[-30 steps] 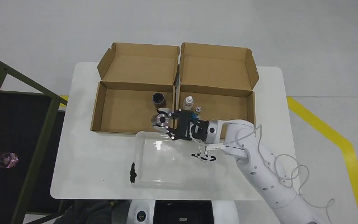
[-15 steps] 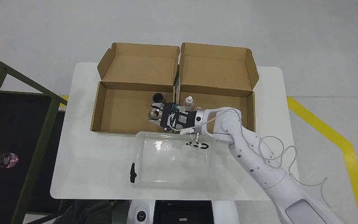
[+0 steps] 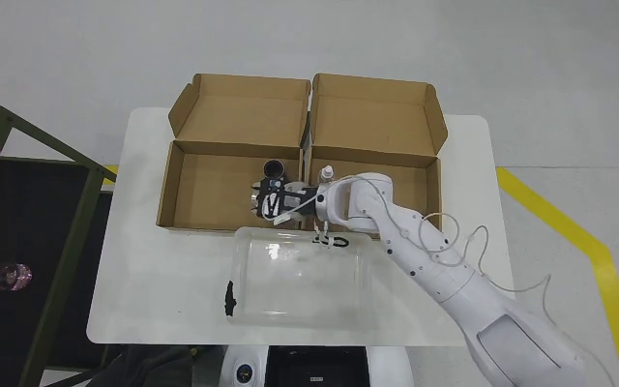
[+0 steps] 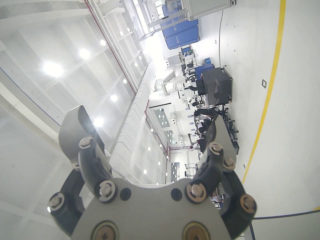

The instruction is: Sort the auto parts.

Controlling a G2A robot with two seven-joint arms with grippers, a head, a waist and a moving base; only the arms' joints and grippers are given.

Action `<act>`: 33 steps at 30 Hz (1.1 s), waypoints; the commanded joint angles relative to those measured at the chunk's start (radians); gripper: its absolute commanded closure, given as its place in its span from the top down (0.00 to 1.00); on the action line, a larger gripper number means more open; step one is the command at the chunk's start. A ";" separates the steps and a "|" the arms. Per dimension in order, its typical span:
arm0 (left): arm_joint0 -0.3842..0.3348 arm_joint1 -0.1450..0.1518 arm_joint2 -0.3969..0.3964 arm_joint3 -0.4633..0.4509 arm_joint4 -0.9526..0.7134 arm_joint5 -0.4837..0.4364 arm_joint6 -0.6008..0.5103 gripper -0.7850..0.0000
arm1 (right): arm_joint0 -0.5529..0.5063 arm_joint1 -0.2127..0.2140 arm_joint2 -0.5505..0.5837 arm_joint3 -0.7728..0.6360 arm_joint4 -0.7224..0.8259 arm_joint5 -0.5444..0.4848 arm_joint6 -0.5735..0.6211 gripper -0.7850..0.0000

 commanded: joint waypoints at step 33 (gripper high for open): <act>0.000 0.000 0.000 0.000 0.000 0.000 0.000 1.00 | 0.186 -0.156 -0.178 0.364 -0.028 -0.040 0.074 0.29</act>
